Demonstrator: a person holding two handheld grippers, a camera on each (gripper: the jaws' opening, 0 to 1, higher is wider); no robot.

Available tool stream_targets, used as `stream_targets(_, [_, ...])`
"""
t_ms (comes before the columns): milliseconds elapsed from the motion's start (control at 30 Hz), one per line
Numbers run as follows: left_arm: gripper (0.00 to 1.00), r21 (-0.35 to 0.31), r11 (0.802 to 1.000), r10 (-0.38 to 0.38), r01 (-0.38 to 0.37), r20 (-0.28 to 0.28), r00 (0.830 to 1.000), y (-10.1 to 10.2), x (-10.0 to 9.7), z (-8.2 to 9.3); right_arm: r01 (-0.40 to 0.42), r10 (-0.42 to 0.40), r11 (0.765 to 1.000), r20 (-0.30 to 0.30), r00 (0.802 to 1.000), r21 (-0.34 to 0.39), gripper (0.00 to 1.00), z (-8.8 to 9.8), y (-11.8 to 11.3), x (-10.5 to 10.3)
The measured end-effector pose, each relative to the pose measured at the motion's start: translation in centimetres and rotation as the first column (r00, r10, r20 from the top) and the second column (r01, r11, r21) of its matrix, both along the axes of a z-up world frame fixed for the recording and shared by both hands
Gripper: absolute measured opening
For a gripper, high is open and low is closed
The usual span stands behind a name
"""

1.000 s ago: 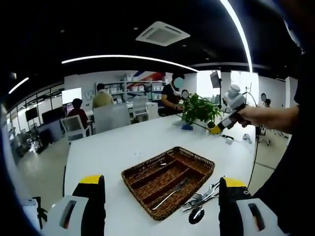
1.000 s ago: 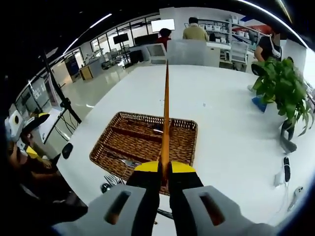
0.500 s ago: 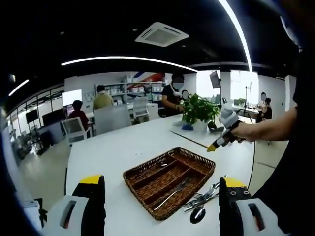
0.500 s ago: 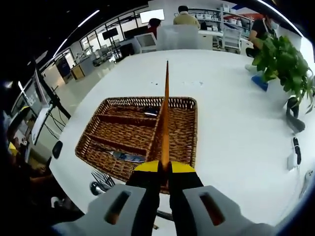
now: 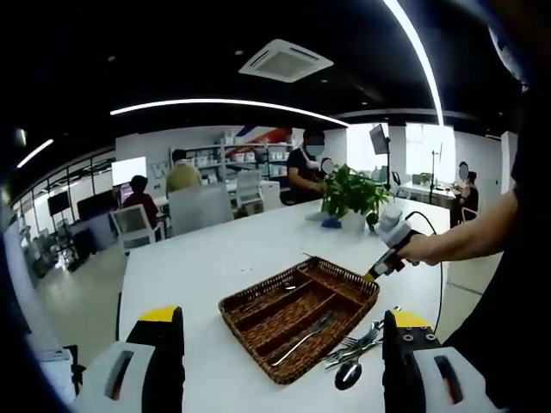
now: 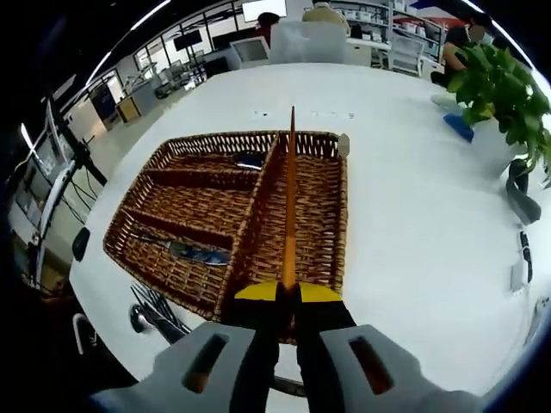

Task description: Arrange the knives, forks, and spoons in their matching storage slots by inserting each utensil handle-first until every utensil is classified and aligned in the correct compartment

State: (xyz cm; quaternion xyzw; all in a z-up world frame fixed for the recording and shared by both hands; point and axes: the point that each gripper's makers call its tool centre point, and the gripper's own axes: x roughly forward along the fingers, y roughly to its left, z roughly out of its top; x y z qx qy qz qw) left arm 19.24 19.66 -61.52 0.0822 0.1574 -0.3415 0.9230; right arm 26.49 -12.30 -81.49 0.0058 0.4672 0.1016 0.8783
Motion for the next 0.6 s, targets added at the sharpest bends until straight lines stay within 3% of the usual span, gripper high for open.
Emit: stream_targets(600, [1.0,0.0,0.999,0.035,-0.035,0.0,0.999,0.8,-0.1,0.0,-0.031,0.027,0.999,-0.104,0.994,-0.036,0.03,-2.5,0.4,0.0])
